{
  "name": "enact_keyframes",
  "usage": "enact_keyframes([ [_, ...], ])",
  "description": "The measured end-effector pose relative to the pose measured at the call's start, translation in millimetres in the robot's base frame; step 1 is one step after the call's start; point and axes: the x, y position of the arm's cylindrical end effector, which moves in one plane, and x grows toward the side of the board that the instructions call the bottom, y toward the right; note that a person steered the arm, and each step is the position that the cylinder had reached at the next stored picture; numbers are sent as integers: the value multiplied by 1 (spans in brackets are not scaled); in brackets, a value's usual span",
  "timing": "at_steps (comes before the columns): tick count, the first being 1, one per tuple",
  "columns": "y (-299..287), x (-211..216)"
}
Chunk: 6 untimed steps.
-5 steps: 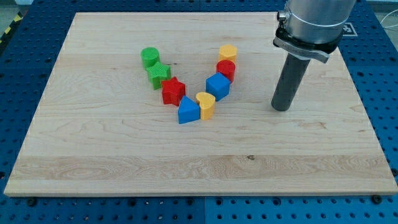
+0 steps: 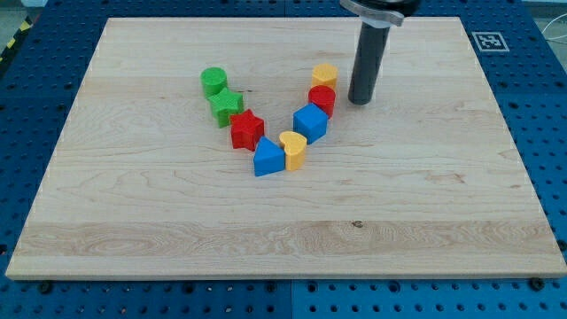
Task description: Slide the yellow hexagon to the left
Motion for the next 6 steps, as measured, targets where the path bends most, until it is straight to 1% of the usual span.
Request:
enact_keyframes([
  [2, -36, -24],
  [6, -94, -30],
])
